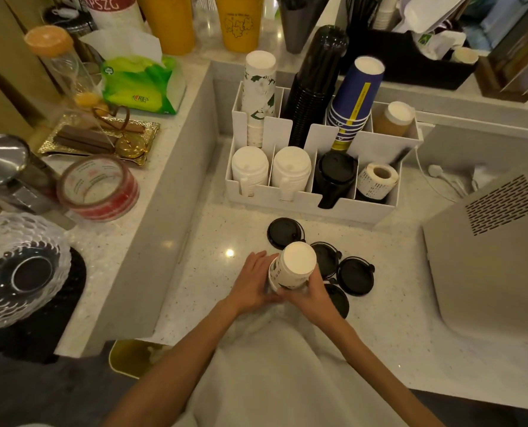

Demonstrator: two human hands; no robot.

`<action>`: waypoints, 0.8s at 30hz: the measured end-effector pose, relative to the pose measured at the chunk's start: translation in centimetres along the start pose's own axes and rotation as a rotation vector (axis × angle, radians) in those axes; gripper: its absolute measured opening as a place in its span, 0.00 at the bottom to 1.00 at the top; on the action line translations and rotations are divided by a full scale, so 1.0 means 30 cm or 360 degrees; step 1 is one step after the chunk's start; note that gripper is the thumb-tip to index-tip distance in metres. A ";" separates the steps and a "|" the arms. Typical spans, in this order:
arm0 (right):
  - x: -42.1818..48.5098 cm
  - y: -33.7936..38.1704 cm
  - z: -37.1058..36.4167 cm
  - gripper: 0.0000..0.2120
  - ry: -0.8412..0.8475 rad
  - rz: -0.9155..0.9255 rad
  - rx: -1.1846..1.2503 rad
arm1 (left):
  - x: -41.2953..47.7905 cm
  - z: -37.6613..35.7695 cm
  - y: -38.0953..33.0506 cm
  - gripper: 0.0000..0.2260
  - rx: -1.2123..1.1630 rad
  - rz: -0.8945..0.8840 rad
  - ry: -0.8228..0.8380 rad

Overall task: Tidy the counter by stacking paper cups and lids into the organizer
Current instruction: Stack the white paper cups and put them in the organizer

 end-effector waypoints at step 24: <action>0.414 0.978 0.272 0.42 0.0600 0.0220 -0.0228 | 0.173 0.783 0.097 0.16 -0.1089 0.0438 -0.0923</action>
Point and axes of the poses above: each hand's wrist, its own x-axis towards the middle knuckle, its own z-axis out of the back of the hand, y = z × x, the point moved 8 cm from there along x, towards the middle knuckle, and after that the axes turned 11 degrees about y, right-handed, at the moved point
